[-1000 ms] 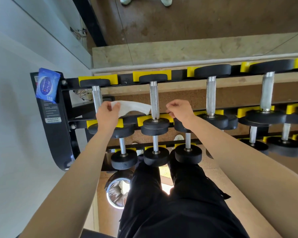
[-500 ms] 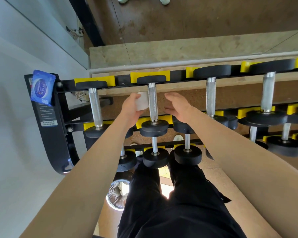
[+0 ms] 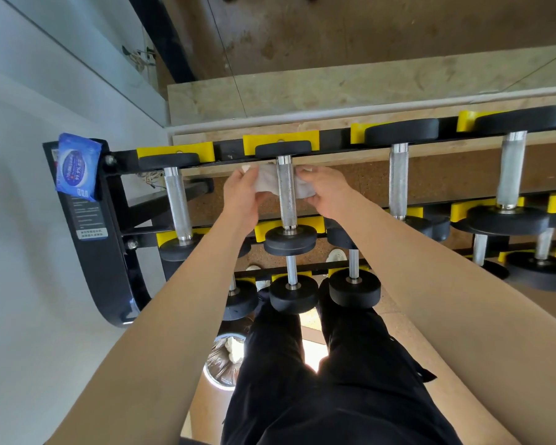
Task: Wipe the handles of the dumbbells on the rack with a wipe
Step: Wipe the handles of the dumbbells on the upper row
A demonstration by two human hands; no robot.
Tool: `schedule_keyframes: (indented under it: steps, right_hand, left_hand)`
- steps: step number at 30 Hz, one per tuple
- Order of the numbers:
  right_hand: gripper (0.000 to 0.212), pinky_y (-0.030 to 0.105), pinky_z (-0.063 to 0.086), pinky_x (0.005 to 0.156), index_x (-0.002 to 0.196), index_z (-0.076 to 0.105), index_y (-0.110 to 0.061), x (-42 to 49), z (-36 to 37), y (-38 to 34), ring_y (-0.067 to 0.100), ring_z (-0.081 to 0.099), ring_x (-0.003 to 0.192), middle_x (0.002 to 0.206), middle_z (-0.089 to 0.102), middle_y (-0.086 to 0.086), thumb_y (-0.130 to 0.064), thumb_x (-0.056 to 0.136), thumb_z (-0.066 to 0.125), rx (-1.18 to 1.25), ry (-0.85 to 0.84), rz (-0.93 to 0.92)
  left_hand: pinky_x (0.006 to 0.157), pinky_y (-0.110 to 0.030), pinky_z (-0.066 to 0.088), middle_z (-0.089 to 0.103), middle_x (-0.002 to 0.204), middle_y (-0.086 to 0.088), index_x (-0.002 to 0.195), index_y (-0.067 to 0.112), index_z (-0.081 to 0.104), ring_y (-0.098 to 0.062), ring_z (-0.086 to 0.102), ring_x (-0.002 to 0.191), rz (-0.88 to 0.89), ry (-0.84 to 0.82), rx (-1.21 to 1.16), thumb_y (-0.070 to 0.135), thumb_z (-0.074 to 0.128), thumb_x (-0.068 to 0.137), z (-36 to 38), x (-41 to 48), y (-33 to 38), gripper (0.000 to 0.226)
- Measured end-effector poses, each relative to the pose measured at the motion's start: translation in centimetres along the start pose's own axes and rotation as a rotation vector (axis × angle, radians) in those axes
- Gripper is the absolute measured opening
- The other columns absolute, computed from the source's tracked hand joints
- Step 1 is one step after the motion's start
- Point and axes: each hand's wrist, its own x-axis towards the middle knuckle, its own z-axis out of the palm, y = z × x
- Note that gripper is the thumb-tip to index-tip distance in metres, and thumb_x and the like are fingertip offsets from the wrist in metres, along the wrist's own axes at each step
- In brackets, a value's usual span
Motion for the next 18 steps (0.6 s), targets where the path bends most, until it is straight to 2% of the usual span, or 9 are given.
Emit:
schedule_keyframes:
  steps: [2,4,6,8,10,12,14,16,18]
  right_hand:
    - [0.029,0.043,0.053,0.100,0.117,0.066,-0.007,-0.1,0.7,-0.1,0.027,0.069,0.105,0.115,0.071,0.013,-0.015,0.089,0.073,0.000,0.070,-0.046]
    - [0.025,0.043,0.052,0.102,0.114,0.063,-0.011,-0.3,1.4,-0.5,0.028,0.067,0.109,0.119,0.069,0.012,-0.020,0.092,0.071,0.049,0.129,-0.058]
    - [0.043,0.038,0.053,0.099,0.136,0.051,-0.016,-0.4,1.0,-1.2,0.027,0.061,0.118,0.134,0.060,0.010,-0.019,0.095,0.066,0.077,0.215,-0.061]
    - [0.060,0.036,0.052,0.090,0.149,0.033,-0.019,-0.6,0.0,-1.6,0.028,0.055,0.125,0.140,0.052,0.007,-0.020,0.097,0.062,-0.183,0.286,-0.146]
    - [0.057,0.038,0.054,0.092,0.143,0.045,-0.012,-0.5,-1.6,-1.9,0.030,0.058,0.123,0.137,0.057,0.009,-0.027,0.093,0.069,0.212,0.188,-0.092]
    - [0.041,0.040,0.054,0.098,0.121,0.061,-0.012,-1.2,-1.9,-1.4,0.029,0.062,0.119,0.130,0.063,0.011,-0.030,0.088,0.076,0.148,0.171,-0.127]
    - [0.027,0.043,0.055,0.098,0.106,0.065,-0.015,-2.0,-1.1,-1.1,0.027,0.064,0.113,0.123,0.067,0.011,-0.024,0.085,0.079,0.157,0.127,-0.073]
    - [0.021,0.046,0.057,0.095,0.108,0.068,-0.012,-2.5,-0.3,-0.6,0.029,0.065,0.113,0.123,0.067,0.013,-0.016,0.088,0.075,0.174,0.030,-0.057]
    - [0.012,0.045,0.057,0.094,0.105,0.069,-0.012,-2.9,-0.4,-0.6,0.030,0.066,0.112,0.122,0.067,0.015,-0.010,0.094,0.066,0.124,0.005,-0.081]
  left_hand:
    - [0.095,-0.045,0.058,0.067,0.111,-0.011,0.095,0.016,0.063,-0.027,0.066,0.109,0.076,0.104,0.122,0.019,0.061,0.100,-0.4,0.5,0.2,0.006]
    - [0.094,-0.043,0.058,0.067,0.105,-0.006,0.091,0.019,0.065,-0.024,0.065,0.105,0.119,0.173,0.145,0.019,0.062,0.100,-0.4,0.7,0.3,0.009]
    - [0.090,-0.037,0.059,0.068,0.100,-0.002,0.094,0.019,0.067,-0.018,0.066,0.097,0.127,0.153,0.139,0.019,0.062,0.100,0.6,0.6,0.1,0.008]
    - [0.086,-0.034,0.059,0.070,0.097,-0.001,0.096,0.018,0.069,-0.014,0.066,0.090,0.127,0.110,0.166,0.020,0.062,0.100,1.9,0.4,-0.4,0.009]
    - [0.080,-0.029,0.056,0.071,0.094,0.002,0.094,0.019,0.069,-0.011,0.065,0.086,0.144,0.099,0.201,0.021,0.061,0.101,2.7,0.0,-0.8,0.011]
    - [0.083,-0.031,0.056,0.069,0.093,0.001,0.092,0.019,0.068,-0.012,0.063,0.086,0.161,0.099,0.200,0.021,0.060,0.101,2.2,-0.2,-0.9,0.012]
    - [0.088,-0.034,0.058,0.067,0.098,-0.001,0.094,0.018,0.067,-0.014,0.063,0.093,0.162,0.112,0.158,0.020,0.059,0.101,0.6,-0.3,-0.7,0.011]
    - [0.083,-0.029,0.059,0.065,0.103,-0.002,0.096,0.017,0.066,-0.014,0.063,0.098,0.183,0.126,0.133,0.018,0.059,0.101,-1.0,-0.5,-0.4,0.009]
    - [0.082,-0.028,0.060,0.065,0.104,-0.002,0.095,0.018,0.066,-0.013,0.063,0.099,0.214,0.101,0.133,0.016,0.058,0.102,-1.4,-0.7,-0.4,0.010]
